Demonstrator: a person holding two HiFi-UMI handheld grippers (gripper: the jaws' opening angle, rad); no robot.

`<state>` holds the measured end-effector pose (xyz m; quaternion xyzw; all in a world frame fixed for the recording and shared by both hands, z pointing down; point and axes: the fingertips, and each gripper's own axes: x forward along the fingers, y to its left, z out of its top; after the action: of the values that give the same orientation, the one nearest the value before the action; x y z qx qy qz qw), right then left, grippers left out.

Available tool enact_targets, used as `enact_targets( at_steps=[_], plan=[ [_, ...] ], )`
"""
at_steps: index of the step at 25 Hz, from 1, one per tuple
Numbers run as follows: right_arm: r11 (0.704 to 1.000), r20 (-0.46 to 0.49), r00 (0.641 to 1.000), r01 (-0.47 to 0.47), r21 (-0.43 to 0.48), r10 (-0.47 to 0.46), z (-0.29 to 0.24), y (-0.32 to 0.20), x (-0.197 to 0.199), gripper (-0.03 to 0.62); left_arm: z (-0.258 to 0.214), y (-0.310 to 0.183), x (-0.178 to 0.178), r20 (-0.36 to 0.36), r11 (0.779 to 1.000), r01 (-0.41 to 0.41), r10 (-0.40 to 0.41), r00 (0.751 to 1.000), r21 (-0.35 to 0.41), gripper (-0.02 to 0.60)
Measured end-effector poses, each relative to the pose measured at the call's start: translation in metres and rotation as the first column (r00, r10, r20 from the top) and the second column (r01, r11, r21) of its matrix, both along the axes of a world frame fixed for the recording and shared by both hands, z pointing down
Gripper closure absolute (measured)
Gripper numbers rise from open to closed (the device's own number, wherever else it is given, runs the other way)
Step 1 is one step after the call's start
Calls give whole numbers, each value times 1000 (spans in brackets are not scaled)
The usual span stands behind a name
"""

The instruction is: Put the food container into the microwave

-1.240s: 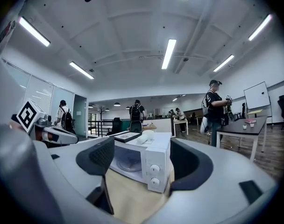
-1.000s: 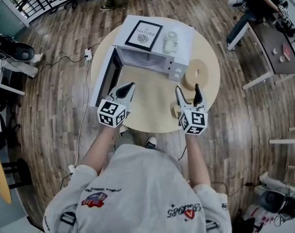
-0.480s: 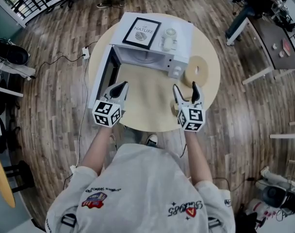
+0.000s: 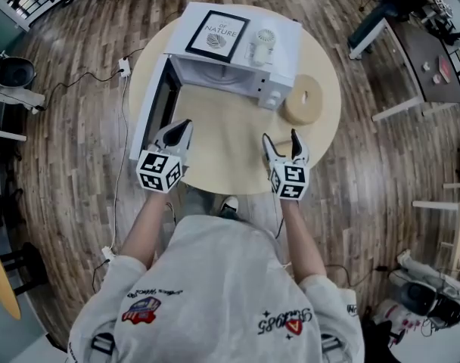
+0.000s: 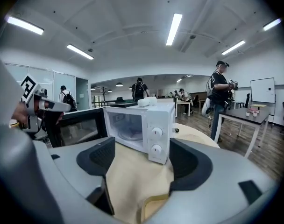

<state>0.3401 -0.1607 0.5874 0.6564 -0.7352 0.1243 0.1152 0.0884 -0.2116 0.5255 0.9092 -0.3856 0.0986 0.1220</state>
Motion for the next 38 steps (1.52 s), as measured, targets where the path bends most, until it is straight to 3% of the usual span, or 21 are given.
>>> enact_targets(
  at_steps=[7,12,15,28,32,38],
  plan=[
    [980,-47,998,23,-198,-33,77,17,0,244,8,-1,-10,17,1000,12,-12,1000,-11,577],
    [913,-37,996,58,-404,-79,142,40,-3,266,12,0,-16,25,999,24,-24,999,-21,577],
    [884,-47,996,48,-466,-79,165,51,0,270,14,1,-20,29,999,32,-31,999,-27,577],
    [807,-18,996,63,-588,-91,205,72,-4,370,21,1,-31,43,997,56,-54,998,-47,577],
    [806,-18,996,57,-589,-84,206,69,-2,437,20,3,-29,43,997,53,-51,998,-50,577],
    [820,-13,995,73,-568,-98,203,62,-5,479,23,4,-29,45,997,54,-51,998,-55,577]
  ],
)
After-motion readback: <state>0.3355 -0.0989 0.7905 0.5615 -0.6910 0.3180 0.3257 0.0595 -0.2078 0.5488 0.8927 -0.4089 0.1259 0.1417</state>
